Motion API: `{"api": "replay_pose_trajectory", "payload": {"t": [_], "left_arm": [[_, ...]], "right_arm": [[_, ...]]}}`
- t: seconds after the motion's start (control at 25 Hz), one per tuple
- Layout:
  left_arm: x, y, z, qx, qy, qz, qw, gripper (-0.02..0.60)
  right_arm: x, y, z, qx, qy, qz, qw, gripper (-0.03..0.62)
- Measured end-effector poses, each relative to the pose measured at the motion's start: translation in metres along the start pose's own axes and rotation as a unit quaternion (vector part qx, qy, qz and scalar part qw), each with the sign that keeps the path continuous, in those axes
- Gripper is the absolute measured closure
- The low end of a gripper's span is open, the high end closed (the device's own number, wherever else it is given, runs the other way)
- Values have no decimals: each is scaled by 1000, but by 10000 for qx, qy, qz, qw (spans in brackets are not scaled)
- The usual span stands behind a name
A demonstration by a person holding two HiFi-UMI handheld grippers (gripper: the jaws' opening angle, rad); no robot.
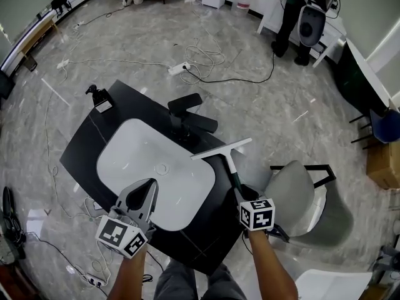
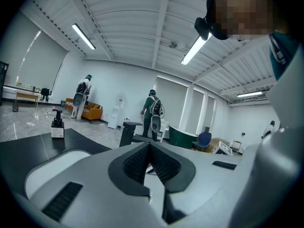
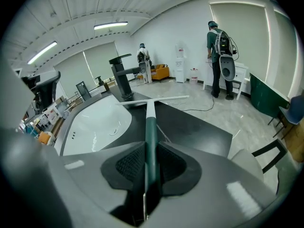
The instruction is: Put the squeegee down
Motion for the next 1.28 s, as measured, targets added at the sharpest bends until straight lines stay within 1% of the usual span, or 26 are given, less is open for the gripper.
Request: {"api": "replay_pose_trajectory", "payload": {"t": [0.16, 0.2, 0.28, 0.48, 0.64, 0.72, 0.8, 0.88, 0.92, 0.96, 1.04, 1.16, 1.28], "left_arm": [[7, -2, -7, -23, -34, -10, 10000, 577], [9, -2, -9, -30, -41, -13, 10000, 577], [13, -3, -13, -46, -60, -22, 10000, 577], [25, -8, -26, -63, -129, -54, 9999, 577], [37, -12, -42, -84, -220, -68, 9997, 577], [44, -15, -50, -82, -272, -65, 9996, 577], [54, -19, -62, -74, -344, -56, 9994, 577], [67, -24, -78, -112, -445, -37, 9989, 577], [75, -27, -87, -139, -501, -25, 9986, 577], [82, -30, -96, -171, -560, -14, 9983, 577], [99, -36, -114, -258, -682, 4, 9973, 577], [125, -47, -139, -466, -840, 21, 9954, 577], [153, -60, -159, -695, -999, 16, 9926, 577]], "right_arm": [[0, 1, 0, 35, 112, -25, 9999, 491], [0, 1, 0, 45, 136, -40, 9999, 485], [3, 2, 1, 76, 179, -58, 9998, 445], [17, 8, -3, 113, 157, -48, 9998, 430], [40, 16, -17, 183, -74, -28, 9998, 430], [58, 23, -31, 211, -351, -37, 9992, 430], [84, 35, -51, 268, -754, -82, 9968, 432], [117, 52, -74, 415, -1237, -170, 9913, 455], [135, 62, -86, 523, -1501, -239, 9870, 488], [154, 73, -99, 644, -1760, -327, 9817, 533], [191, 95, -121, 915, -2191, -522, 9700, 583], [244, 131, -148, 1387, -2563, -784, 9534, 585], [297, 166, -163, 1884, -2780, -936, 9373, 586]]}}
Point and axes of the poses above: the fingertips, and each gripper's own axes: x backward along the fingers, y to its left, z out of its underside, the point moved 9 cm from there along x, backward along the fingers, and after that the axes turned 15 degrees about -z, right-handed, at the moved point
